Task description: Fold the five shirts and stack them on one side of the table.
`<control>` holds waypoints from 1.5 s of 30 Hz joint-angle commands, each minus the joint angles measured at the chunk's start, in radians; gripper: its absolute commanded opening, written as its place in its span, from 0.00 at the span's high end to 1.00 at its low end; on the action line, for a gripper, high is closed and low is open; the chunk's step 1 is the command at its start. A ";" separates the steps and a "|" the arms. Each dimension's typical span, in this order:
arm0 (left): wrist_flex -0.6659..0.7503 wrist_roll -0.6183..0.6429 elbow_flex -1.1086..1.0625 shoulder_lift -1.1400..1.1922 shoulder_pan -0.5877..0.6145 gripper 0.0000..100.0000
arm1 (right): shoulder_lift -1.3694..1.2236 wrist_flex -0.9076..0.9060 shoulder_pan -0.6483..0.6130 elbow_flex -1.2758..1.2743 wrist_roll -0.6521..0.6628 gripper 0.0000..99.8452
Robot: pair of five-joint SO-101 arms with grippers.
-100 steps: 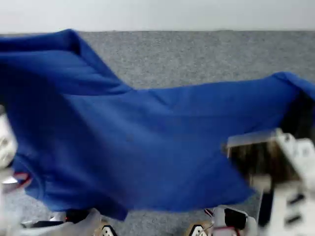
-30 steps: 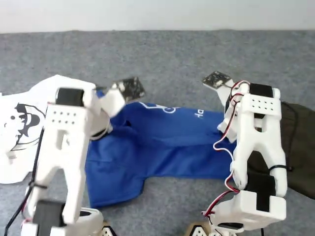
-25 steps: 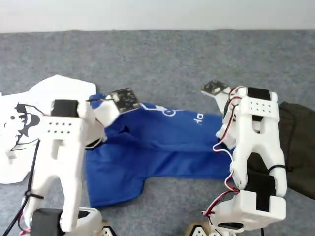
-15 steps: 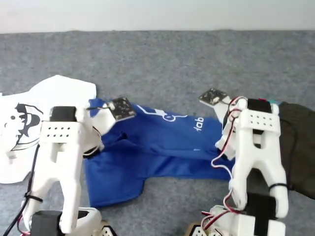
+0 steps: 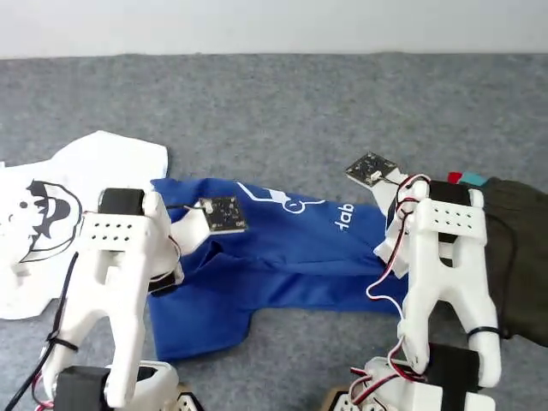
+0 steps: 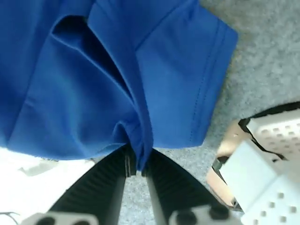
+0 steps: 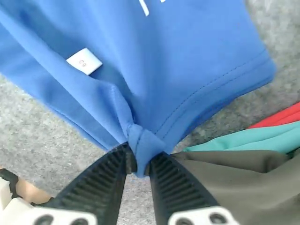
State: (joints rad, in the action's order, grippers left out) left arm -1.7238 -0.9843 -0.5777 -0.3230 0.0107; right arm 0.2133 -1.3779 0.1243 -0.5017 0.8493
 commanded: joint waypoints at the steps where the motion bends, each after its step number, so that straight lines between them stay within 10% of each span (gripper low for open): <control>1: -0.032 -0.049 -0.038 -0.037 0.005 0.99 | 0.028 0.013 0.012 0.006 0.009 0.99; 16: -0.028 -0.193 -0.191 -0.037 0.014 0.99 | 0.028 0.008 0.062 0.005 0.054 0.98; 24: -0.029 -0.167 -0.124 -0.037 0.132 0.92 | 0.039 -0.091 0.085 0.011 0.057 0.74; 37: -0.031 -0.170 -0.048 -0.261 0.222 0.91 | 0.031 -0.211 0.070 0.288 0.017 0.83; 45: -0.028 -0.083 -0.051 -0.387 0.209 0.99 | 0.018 -0.048 -0.240 0.178 -0.186 0.98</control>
State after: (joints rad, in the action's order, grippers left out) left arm -1.7238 -1.1208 -0.6621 -0.6790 0.2209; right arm 0.2133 -1.5083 -0.0077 -0.2808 0.7265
